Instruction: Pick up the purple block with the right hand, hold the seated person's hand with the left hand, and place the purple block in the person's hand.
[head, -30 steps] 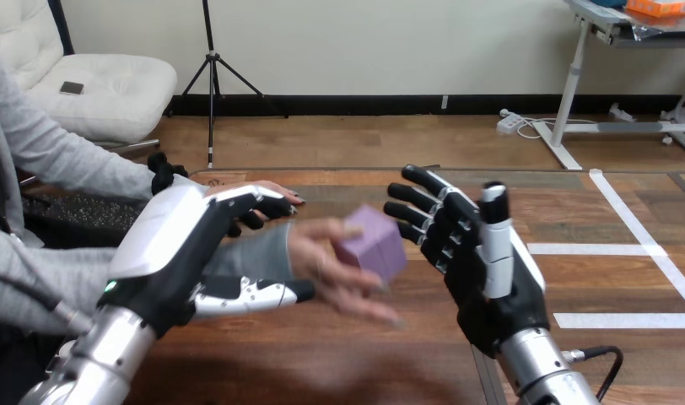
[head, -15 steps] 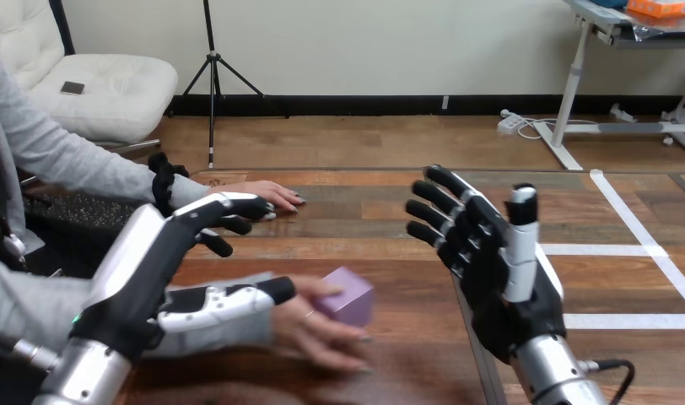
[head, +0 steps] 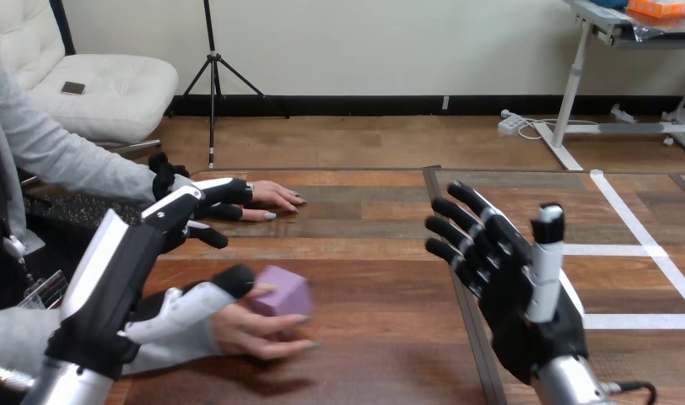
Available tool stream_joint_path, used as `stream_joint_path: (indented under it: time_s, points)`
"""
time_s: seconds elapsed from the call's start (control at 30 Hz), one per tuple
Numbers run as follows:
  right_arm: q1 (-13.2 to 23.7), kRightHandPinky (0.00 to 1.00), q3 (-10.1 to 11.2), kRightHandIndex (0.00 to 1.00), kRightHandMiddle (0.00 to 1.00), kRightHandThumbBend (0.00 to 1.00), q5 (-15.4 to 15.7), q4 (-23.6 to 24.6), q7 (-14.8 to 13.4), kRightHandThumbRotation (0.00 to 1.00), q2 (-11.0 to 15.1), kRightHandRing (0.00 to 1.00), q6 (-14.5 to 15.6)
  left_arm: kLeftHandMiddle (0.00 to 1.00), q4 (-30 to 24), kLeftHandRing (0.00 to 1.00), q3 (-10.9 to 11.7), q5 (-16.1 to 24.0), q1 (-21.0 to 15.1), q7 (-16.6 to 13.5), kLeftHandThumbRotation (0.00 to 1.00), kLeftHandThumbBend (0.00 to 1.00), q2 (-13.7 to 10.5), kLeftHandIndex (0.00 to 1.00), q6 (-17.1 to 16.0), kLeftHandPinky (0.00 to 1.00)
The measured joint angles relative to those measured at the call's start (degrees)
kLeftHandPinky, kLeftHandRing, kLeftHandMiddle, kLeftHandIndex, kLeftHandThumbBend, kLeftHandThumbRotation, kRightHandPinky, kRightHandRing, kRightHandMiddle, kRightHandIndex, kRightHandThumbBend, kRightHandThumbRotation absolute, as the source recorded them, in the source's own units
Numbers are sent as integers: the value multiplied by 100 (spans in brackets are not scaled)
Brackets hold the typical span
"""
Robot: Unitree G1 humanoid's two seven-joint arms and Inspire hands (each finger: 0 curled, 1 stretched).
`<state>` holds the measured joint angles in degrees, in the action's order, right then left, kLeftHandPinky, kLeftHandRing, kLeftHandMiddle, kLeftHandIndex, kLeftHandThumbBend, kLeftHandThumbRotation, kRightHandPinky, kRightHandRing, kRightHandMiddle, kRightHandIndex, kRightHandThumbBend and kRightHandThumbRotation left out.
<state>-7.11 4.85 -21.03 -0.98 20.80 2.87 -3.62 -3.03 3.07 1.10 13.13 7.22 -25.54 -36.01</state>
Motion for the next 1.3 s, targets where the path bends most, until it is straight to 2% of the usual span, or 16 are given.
stream_joint_path:
  time_s: [0.33,0.53,0.9,1.07,1.3]
  points:
    - [-345,89,83,88,87,100,-130,101,141,100,15,88,-1,78,164,76,178,-26,113,-58,98,100,207,78,-465,62]
    - [-506,91,124,88,87,100,-217,101,284,100,26,88,-4,81,211,79,247,-111,278,-63,100,95,376,80,-575,65]
    - [-724,88,175,86,86,100,-294,102,453,100,-12,87,-122,82,216,82,211,-608,735,117,100,84,760,83,-533,72]
    - [-801,86,177,85,86,100,-366,115,558,100,-24,86,-190,83,138,84,166,-839,953,215,100,82,909,84,-290,75]
    - [-936,86,175,86,87,100,-390,261,652,100,-25,87,-203,83,95,86,85,-935,1210,300,100,74,1084,85,-40,76]
